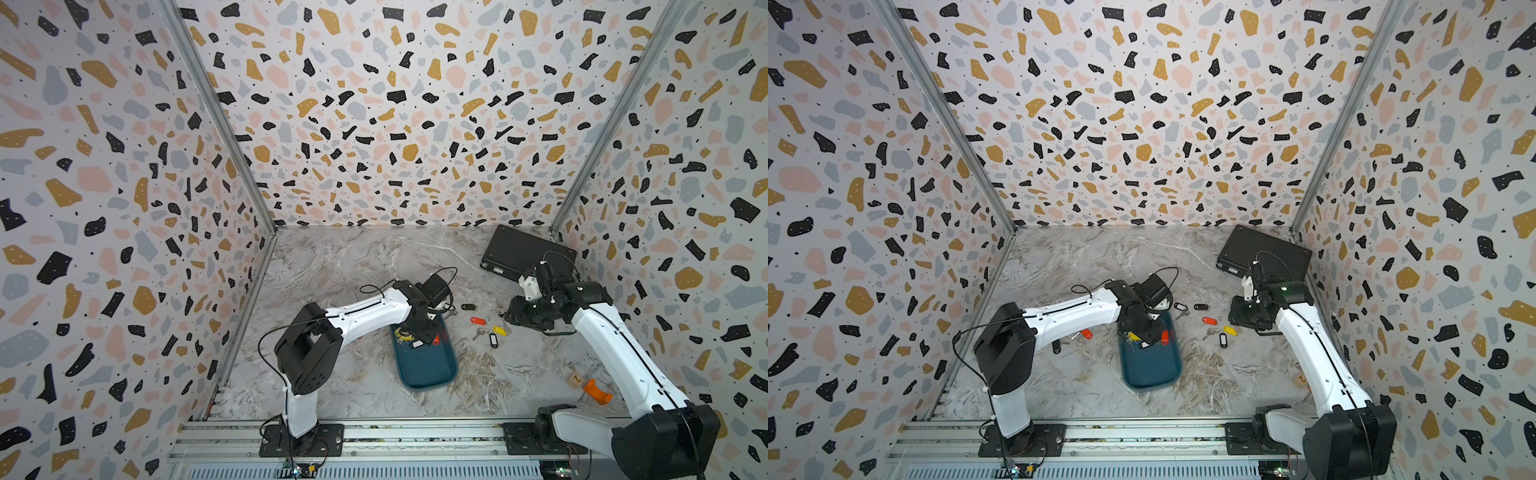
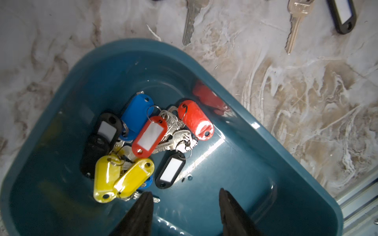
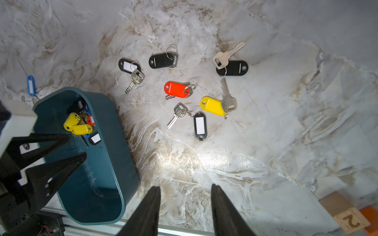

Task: Take the keys out of the storage box
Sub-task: Pick up the key from the storage box.

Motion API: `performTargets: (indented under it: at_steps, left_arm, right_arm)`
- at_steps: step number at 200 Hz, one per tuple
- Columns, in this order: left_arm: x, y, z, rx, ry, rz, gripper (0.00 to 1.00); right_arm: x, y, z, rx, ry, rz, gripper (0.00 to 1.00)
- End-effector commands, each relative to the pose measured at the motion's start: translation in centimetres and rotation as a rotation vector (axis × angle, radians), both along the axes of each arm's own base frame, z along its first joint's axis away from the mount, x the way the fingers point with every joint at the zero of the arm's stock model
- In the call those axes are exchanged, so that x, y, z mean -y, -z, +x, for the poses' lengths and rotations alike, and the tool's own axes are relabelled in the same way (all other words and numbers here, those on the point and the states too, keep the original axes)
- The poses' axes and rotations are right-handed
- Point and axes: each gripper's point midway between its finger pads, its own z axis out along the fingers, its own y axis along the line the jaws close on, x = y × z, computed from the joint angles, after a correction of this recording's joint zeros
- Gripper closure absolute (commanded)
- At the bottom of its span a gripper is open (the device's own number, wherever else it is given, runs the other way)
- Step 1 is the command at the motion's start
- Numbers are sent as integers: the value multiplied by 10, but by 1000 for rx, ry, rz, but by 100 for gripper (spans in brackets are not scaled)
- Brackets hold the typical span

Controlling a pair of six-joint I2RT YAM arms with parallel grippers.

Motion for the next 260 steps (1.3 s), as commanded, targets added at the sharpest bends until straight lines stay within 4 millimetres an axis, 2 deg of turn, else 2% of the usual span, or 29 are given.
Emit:
performTargets:
  at_steps: [1, 49, 104, 132, 161, 179, 200, 213, 260]
  left_arm:
    - [14, -2, 12, 42, 22, -29, 44]
    - [25, 21, 15, 8, 34, -27, 48]
    - [31, 34, 19, -1, 37, -25, 54]
    - [32, 38, 19, -5, 33, -23, 59]
    - [30, 43, 19, -13, 28, -10, 70]
    - [28, 44, 18, -17, 22, 3, 82]
    - [26, 41, 17, -18, 19, 6, 88]
    - [25, 38, 18, -11, 14, 9, 99]
    - [15, 16, 17, 25, -18, 3, 100]
  right_arm:
    - [1, 1, -10, -17, -9, 0, 55]
    - [1, 5, -13, -30, -14, -3, 55]
    - [3, 11, -15, -45, -18, -12, 57]
    - [4, 12, -17, -46, -18, -19, 58]
    - [4, 13, -16, -46, -19, -19, 59]
    - [4, 12, -17, -45, -20, -21, 60]
    - [4, 12, -17, -45, -19, -21, 60]
    - [4, 12, -17, -44, -19, -21, 60]
    - [5, 13, -17, -47, -18, -24, 61]
